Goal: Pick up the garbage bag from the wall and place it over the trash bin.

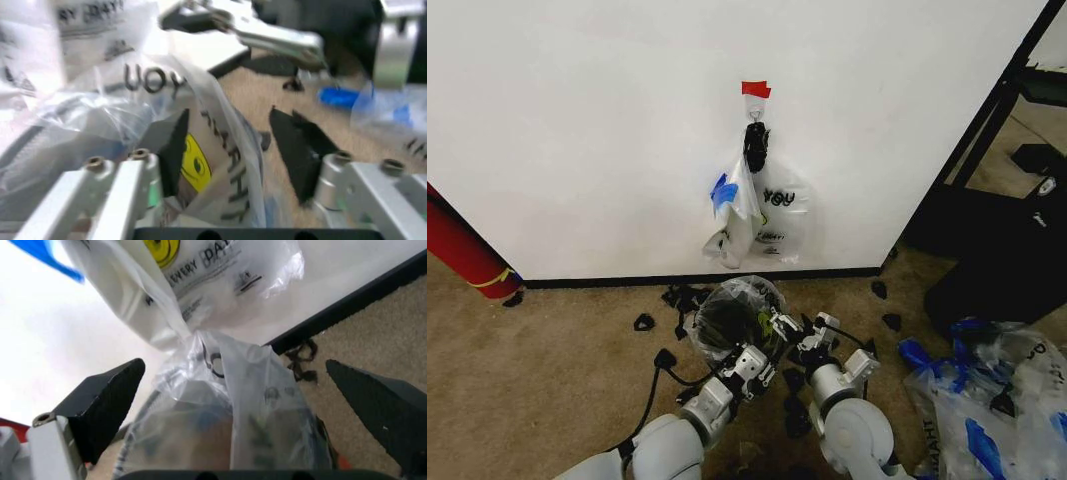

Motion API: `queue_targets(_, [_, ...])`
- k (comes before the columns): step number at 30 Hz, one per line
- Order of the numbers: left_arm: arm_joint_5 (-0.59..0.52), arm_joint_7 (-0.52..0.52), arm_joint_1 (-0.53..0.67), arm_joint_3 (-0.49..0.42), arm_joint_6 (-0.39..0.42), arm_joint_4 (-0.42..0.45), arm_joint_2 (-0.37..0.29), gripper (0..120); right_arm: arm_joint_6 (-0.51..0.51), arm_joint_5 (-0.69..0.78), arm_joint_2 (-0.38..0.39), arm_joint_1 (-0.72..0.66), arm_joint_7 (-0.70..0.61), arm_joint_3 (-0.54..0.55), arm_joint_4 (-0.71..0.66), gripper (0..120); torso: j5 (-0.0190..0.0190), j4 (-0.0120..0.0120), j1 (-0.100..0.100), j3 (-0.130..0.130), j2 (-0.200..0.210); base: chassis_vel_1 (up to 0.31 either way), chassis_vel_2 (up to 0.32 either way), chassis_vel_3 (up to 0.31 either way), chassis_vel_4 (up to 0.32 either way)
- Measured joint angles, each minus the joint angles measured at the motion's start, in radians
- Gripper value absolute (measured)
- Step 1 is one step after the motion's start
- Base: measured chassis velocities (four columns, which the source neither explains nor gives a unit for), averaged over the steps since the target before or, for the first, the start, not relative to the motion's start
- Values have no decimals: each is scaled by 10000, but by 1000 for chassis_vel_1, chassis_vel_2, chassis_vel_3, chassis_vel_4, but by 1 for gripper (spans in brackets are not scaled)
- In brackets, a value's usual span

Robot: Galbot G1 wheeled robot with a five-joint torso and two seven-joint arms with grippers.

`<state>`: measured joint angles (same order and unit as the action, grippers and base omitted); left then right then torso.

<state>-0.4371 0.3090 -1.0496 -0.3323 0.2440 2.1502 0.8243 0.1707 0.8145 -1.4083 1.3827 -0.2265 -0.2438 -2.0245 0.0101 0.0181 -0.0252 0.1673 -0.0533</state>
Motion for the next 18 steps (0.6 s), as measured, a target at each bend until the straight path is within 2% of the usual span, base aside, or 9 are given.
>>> queue_targets(5, [-1245, 19, -509, 1173, -177, 696, 66, 77, 122, 709, 145, 202, 370, -646, -162, 100, -2, 1, 0, 0, 0, 0, 0, 0, 0])
queue_targets(7, [-1287, 19, -552, 1246, -181, 728, 73, 77, 122, 725, 168, 218, 404, -683, -162, 100, -2, 2, 0, 0, 0, 0, 0, 0, 0])
queue_targets(8, [-1639, 27, -1030, 1920, -235, 1011, 150, 85, 135, 922, 432, 428, 794, -1067, -178, 100, -3, 0, 0, 0, 0, 0, 0, 0, 0])
queue_targets(12, [-2029, 122, -2397, 3523, -620, 1528, 458, 98, 59, 1358, 1544, 1112, 2187, -1938, 58, 100, 0, -2, 1, -1, -1, 0, 0, 0, 0])
queue_targets(13, [-2049, 167, -2700, 3876, -776, 1585, 567, 100, -19, 1408, 1903, 1292, 2719, -2135, 254, 100, 0, 1, 0, -1, -1, 0, 0, 0, 0])
queue_targets(14, [-2049, 167, -2700, 3876, -776, 1585, 567, 100, -19, 1408, 1903, 1292, 2719, -2135, 254, 100, 0, 1, 0, -1, -1, 0, 0, 0, 0])
queue_targets(18, [-1656, 433, -3615, 4631, -1699, 1448, 1007, 100, -573, 1242, 2847, 1452, 4648, -2347, 1359, 100, -3, 2, 1, -1, -1, 0, 0, 0, 0])
